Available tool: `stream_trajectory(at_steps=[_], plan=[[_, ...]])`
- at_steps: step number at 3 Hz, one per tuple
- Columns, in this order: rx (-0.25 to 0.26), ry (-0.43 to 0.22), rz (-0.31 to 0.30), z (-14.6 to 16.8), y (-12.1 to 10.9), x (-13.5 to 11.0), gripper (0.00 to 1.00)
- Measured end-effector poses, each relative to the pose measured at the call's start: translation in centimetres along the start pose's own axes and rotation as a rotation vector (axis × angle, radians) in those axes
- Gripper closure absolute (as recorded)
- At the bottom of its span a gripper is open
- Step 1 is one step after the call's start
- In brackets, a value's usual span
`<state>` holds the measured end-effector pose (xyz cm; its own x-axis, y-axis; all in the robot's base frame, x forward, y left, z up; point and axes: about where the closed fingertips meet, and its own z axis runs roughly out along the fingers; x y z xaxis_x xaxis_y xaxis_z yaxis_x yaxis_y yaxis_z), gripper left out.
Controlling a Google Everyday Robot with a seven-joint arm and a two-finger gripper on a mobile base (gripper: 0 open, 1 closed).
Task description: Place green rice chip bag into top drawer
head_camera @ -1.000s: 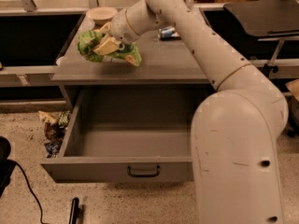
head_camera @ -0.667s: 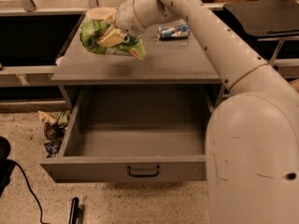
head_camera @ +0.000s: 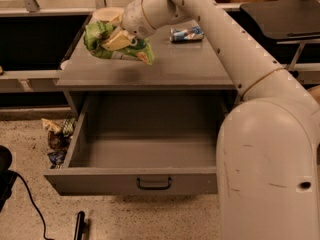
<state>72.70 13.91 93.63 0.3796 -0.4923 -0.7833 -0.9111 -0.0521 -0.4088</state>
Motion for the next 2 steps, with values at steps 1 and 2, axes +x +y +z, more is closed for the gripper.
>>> stream_trajectory(at_steps=[1, 2], plan=[[-0.072, -0.050, 0.001, -0.6, 2.9, -2.6, 1.00], [-0.131, -0.081, 0.022, -1.3, 6.9, -5.6, 1.00]])
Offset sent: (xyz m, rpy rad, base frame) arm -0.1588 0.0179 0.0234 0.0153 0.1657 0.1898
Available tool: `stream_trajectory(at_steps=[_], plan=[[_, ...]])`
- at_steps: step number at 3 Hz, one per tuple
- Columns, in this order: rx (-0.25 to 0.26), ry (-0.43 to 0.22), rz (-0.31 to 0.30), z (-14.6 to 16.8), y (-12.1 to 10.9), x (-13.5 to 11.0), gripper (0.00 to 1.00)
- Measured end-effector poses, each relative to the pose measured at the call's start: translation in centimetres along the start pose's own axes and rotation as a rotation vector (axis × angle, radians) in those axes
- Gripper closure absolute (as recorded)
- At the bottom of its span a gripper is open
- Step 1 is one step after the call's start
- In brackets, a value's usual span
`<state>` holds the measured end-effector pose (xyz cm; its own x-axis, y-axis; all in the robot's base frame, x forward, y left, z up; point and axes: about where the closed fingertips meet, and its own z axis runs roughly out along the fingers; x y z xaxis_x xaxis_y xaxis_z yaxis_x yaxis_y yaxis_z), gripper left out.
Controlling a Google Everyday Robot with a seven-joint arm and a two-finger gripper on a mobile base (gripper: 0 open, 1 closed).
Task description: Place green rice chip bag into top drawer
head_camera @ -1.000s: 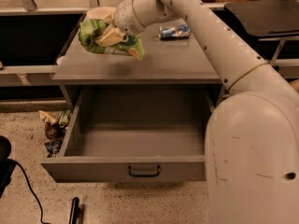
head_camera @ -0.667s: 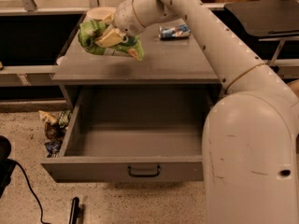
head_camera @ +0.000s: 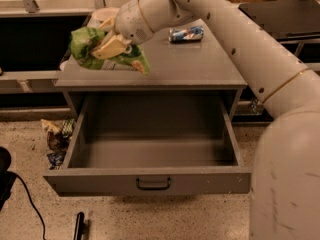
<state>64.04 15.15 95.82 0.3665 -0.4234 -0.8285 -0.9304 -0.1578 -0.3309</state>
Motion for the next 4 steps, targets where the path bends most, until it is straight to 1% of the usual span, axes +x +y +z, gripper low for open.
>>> stream_trajectory(at_steps=[1, 2, 4], plan=[[-0.041, -0.018, 0.065, 0.6, 4.6, -1.1, 1.00], [-0.086, -0.048, 0.125, 2.4, 7.9, -0.4, 1.00], [-0.114, -0.035, 0.133, 3.3, 8.6, -0.2, 1.00]])
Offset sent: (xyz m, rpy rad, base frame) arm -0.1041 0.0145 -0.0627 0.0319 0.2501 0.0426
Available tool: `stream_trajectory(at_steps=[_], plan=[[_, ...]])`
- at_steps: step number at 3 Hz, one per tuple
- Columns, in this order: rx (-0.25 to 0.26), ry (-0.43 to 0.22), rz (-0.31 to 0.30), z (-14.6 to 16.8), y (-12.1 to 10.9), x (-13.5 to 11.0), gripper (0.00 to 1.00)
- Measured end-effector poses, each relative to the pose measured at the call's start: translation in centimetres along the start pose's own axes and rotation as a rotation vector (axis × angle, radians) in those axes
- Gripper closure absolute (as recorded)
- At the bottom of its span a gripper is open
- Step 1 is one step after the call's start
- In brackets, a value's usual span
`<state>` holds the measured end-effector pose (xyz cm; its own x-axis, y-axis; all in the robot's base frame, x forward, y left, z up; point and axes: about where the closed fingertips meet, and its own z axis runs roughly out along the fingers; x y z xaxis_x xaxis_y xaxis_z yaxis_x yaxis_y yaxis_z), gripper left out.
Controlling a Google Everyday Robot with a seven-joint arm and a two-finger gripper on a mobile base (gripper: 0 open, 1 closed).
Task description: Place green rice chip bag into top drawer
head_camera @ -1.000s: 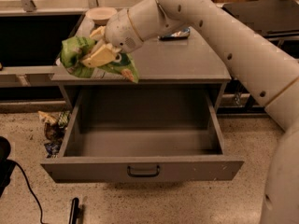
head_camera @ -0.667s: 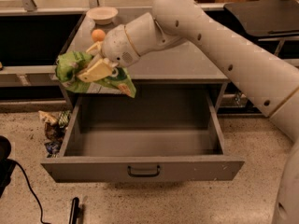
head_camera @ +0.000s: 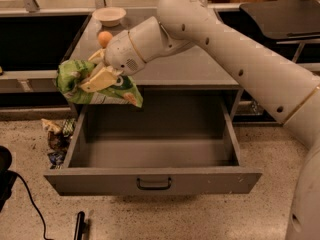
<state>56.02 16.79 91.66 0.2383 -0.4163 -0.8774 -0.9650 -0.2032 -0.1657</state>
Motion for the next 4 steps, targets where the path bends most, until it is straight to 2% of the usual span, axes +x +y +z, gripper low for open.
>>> stream_trajectory(at_steps=[1, 2, 3, 4], plan=[[0.000, 0.000, 0.000, 0.0, 0.0, 0.0, 1.00], [0.031, 0.015, 0.066, -0.2, 1.8, 1.9, 1.00], [0.137, 0.038, 0.205, -1.7, 4.9, 5.4, 1.00], [0.180, 0.059, 0.316, -1.4, 8.2, 9.8, 1.00]])
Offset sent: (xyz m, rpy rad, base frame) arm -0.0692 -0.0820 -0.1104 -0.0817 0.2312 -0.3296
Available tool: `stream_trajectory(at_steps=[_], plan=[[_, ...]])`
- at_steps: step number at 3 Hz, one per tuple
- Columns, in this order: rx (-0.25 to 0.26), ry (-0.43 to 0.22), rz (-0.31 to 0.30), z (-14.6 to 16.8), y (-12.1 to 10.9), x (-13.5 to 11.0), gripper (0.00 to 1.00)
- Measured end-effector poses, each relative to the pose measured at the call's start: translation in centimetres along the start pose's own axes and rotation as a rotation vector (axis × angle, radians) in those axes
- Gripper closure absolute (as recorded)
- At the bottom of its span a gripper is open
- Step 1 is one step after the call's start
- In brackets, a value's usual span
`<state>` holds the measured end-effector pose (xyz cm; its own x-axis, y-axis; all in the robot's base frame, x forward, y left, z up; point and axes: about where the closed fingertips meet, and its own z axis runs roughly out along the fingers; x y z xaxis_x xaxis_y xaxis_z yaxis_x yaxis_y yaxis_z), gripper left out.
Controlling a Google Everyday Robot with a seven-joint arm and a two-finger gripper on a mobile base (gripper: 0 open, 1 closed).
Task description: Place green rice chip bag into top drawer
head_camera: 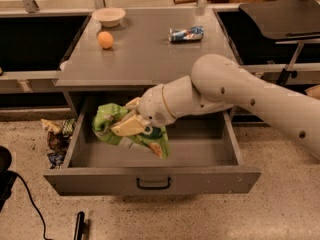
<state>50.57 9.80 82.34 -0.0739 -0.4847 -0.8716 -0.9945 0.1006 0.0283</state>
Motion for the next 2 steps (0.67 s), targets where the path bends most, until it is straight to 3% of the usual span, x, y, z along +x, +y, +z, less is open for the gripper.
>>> stream_trajectory(at_steps=[2], plan=[[0.059, 0.031, 0.140, -1.4, -0.4, 7.9, 1.00]])
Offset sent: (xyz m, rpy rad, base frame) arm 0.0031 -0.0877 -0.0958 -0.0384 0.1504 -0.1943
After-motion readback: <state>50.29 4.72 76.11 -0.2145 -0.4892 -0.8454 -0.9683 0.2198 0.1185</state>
